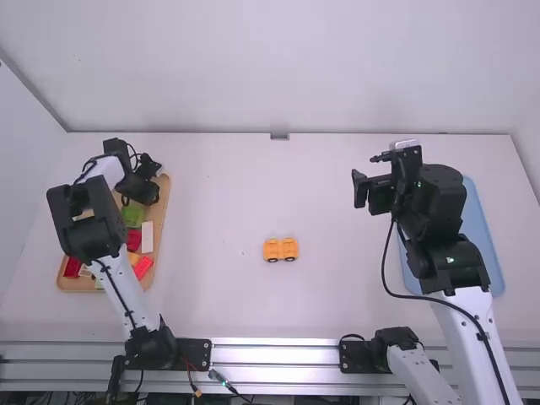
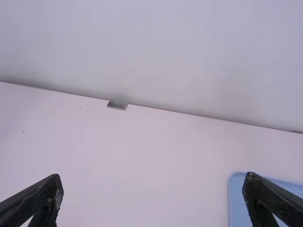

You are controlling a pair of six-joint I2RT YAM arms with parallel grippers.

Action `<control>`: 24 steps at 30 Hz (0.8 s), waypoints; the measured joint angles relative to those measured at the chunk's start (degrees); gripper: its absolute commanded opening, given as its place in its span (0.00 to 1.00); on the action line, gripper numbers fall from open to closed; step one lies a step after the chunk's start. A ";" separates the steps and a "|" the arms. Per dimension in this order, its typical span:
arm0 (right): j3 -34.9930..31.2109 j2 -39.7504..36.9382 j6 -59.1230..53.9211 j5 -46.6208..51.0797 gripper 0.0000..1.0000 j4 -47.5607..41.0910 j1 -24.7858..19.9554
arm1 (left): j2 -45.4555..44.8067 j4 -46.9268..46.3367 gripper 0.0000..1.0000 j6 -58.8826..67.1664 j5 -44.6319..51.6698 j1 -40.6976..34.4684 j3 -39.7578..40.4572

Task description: Assemble lego blocks to make yellow taxi

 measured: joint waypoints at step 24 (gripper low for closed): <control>0.02 0.00 0.11 -0.02 0.99 0.48 0.02 | -0.02 -11.67 0.02 -23.30 -6.99 -0.33 12.98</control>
